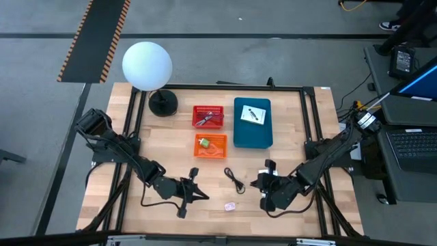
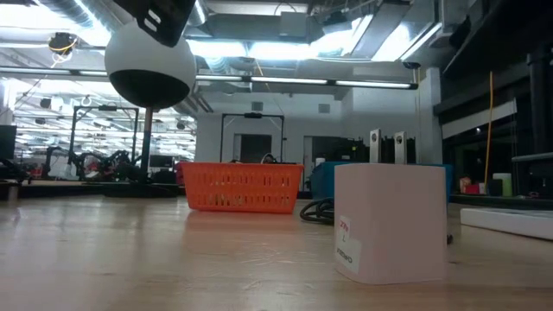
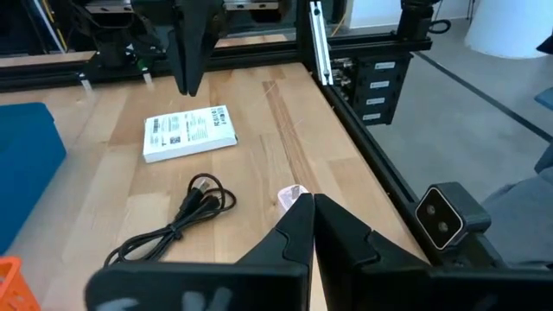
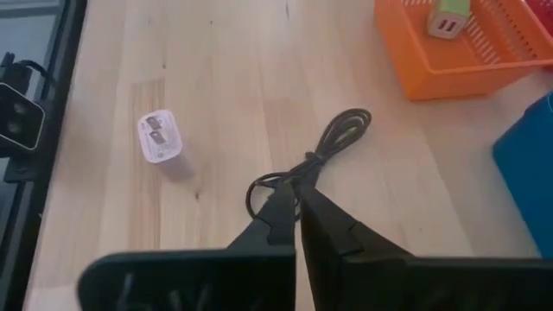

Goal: Pick and place items into bin
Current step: Put the black charger cable into the red bin

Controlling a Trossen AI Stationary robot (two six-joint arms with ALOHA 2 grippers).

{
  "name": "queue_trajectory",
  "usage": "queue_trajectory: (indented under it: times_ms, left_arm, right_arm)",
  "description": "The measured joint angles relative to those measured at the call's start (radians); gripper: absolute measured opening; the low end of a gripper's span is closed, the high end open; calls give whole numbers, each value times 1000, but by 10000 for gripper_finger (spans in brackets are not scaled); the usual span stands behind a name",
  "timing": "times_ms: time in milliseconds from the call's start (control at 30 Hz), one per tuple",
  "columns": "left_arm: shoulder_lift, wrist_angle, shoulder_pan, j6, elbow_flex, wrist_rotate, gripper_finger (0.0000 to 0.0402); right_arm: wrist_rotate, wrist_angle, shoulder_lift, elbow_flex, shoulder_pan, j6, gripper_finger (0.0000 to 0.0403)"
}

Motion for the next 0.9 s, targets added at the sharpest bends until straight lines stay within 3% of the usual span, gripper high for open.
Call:
queue_trajectory:
  times_ms: [167,600,900]
  left_arm:
    - [1,-2,0,0,0,0,12]
    - [1,-6,0,0,0,-1,15]
    - [1,-17,0,0,0,-1,15]
  right_arm:
    - [-25,59,0,0,-28,-2,26]
    - [-166,167,30,0,-130,-22,136]
    - [-185,190,111,0,-167,-1,158]
